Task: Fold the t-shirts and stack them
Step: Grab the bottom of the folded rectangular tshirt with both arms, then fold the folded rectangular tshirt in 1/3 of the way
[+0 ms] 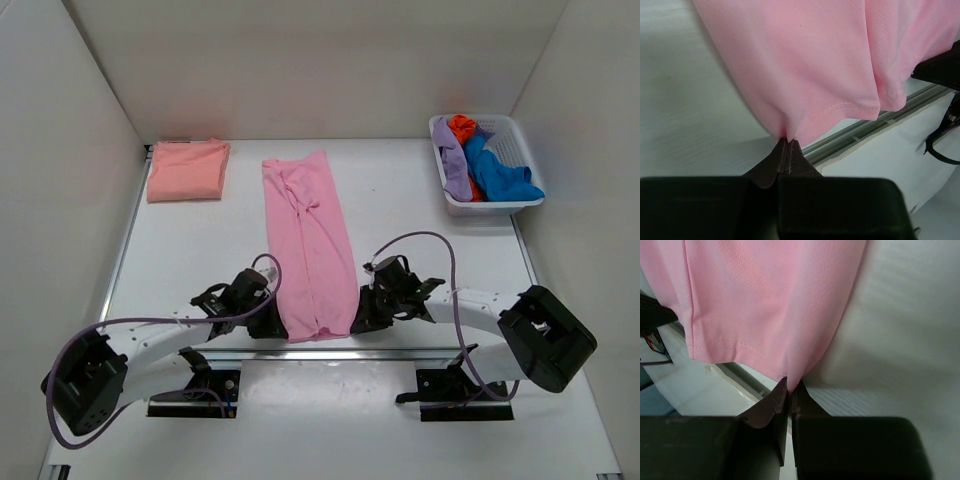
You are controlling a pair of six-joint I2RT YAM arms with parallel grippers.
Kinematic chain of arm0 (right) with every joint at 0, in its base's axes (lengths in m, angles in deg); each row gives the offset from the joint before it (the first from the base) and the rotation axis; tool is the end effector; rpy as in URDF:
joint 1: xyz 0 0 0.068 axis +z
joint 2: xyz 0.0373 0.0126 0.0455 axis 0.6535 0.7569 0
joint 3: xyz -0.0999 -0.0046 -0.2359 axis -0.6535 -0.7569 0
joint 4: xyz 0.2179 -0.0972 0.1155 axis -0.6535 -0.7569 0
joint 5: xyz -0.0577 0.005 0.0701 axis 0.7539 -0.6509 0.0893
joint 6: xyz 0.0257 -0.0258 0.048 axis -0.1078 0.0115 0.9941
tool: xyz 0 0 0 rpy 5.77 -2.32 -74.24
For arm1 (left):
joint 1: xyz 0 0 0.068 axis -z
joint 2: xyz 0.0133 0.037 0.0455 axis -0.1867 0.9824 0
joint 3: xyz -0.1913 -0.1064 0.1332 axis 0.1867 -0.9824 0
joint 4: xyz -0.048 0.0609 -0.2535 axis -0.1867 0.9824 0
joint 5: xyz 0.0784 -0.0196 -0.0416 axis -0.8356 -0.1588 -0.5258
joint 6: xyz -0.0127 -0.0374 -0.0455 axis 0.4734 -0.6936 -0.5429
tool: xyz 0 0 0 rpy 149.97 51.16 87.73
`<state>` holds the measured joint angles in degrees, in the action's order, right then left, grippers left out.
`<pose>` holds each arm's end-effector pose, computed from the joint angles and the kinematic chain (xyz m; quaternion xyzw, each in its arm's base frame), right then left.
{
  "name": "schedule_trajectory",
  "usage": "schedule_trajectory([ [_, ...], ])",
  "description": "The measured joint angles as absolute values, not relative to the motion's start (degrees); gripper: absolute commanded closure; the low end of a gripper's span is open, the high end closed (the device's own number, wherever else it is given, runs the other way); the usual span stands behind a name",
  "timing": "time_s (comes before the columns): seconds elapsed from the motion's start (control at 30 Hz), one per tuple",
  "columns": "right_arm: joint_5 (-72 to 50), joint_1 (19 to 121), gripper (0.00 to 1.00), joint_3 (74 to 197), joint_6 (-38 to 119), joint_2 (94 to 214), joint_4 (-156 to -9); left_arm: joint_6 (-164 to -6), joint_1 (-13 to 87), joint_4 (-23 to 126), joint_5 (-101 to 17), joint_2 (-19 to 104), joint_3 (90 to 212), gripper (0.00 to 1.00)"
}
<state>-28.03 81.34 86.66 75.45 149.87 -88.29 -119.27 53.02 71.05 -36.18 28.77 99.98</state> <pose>0.1657 0.1662 0.1067 -0.0496 0.9362 0.3390 0.0786 0.1350 -0.1375 0.1152 0.0020 0.9548 -0.2749 0.1129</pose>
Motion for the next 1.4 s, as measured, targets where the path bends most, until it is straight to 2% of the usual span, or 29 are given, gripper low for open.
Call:
schedule_trajectory([
  [0.43, -30.43, 87.65, 1.0, 86.81, 75.43, 147.86, -93.1, -116.67, 51.21, 77.89, -33.65, 21.38, 97.03, 1.0],
  [0.67, -34.26, 83.24, 1.0, 95.23, 72.37, 149.3, -98.96, -113.21, 41.33, 81.91, -29.8, 21.82, 104.49, 1.0],
  [0.87, -38.3, 75.68, 1.0, 106.42, 67.23, 153.89, -101.73, -108.62, 33.57, 80.23, -26.83, 29.68, 116.73, 1.0],
  [1.4, -42.08, 65.56, 1.0, 134.59, 55.89, 176.88, -112.18, -102.83, 23.25, 75.57, -22.26, 53.6, 131.68, 1.0],
])
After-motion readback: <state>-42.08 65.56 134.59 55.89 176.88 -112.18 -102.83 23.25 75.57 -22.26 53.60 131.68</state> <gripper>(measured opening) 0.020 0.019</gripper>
